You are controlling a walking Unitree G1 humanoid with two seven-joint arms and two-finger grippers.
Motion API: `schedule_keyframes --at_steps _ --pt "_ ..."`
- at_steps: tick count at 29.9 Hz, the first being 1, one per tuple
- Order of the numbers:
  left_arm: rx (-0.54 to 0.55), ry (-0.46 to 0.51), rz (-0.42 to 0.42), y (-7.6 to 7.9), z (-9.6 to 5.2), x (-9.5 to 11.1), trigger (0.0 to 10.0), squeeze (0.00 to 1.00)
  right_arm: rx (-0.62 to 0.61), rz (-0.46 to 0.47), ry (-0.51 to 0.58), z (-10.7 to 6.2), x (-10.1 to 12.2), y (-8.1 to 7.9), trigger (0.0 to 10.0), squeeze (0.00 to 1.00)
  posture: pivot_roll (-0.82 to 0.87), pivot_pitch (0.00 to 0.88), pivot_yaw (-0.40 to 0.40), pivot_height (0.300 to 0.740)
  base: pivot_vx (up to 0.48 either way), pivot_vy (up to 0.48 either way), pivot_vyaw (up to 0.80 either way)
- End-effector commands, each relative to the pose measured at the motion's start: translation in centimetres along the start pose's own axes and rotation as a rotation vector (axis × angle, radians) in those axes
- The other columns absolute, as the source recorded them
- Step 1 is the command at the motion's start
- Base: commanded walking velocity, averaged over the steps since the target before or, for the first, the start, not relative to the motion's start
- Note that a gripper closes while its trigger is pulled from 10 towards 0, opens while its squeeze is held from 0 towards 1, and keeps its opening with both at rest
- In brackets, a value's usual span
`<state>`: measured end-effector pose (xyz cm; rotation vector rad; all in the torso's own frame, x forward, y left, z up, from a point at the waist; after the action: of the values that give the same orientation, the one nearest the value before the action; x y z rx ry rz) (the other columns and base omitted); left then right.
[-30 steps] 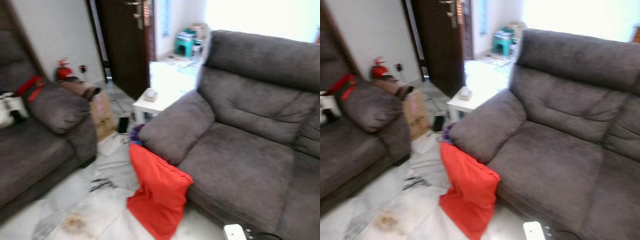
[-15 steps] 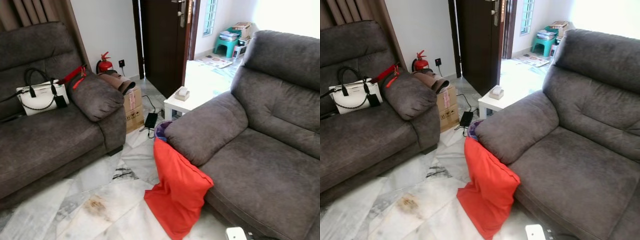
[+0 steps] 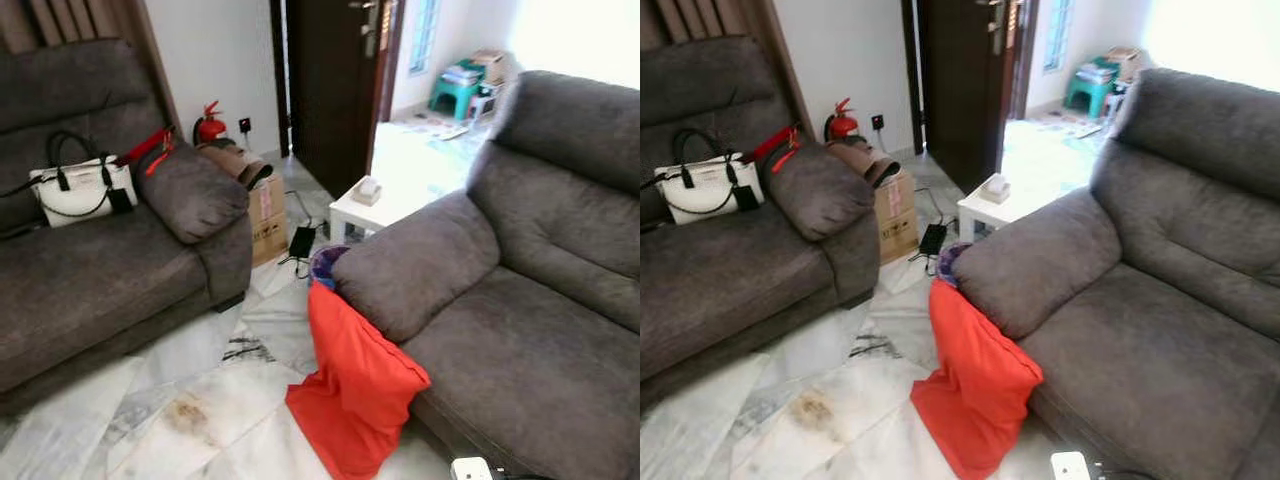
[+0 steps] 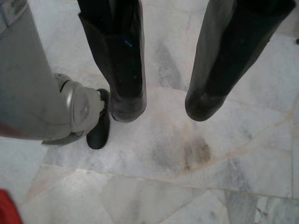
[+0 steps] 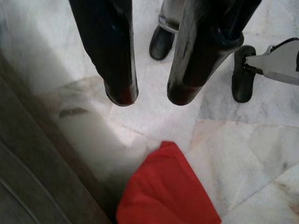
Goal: Move the pillow to the sofa from floor
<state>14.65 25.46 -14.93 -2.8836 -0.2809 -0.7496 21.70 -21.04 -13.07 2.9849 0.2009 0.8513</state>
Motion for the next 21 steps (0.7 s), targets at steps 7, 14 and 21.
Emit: schedule_keyframes --at_steps 7,14,21 --pt "-0.004 0.012 0.024 0.24 0.05 0.32 10.0 0.0 -0.005 0.009 -0.003 -0.03 -0.11 0.18 10.0 0.0 0.02 0.0 0.034 0.74 0.275 0.0 0.0" --pt "0.013 0.026 0.04 -0.21 0.11 0.94 10.0 0.0 0.002 0.021 0.001 0.03 0.06 -0.15 10.0 0.0 0.06 0.0 0.031 0.74 0.0 0.0 0.0" --pt "0.004 0.02 0.032 0.27 0.14 0.78 10.0 0.0 -0.007 0.024 0.0 -0.06 -0.06 0.34 10.0 0.0 0.06 0.0 0.01 0.74 0.0 0.0 0.0"
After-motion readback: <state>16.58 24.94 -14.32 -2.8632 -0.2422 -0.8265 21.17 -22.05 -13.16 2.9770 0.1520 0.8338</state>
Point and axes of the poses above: a point about 5 cm out from each wrist's last joint towards the gripper, its own z axis pointing out of the wrist towards the gripper, its own x axis along the axis of the wrist's last joint, y = z × x, the point moved 6 cm from there along z, pointing out of the wrist towards the gripper, and after that the axes turned 2 degrees about -z, right-handed, at the moved point
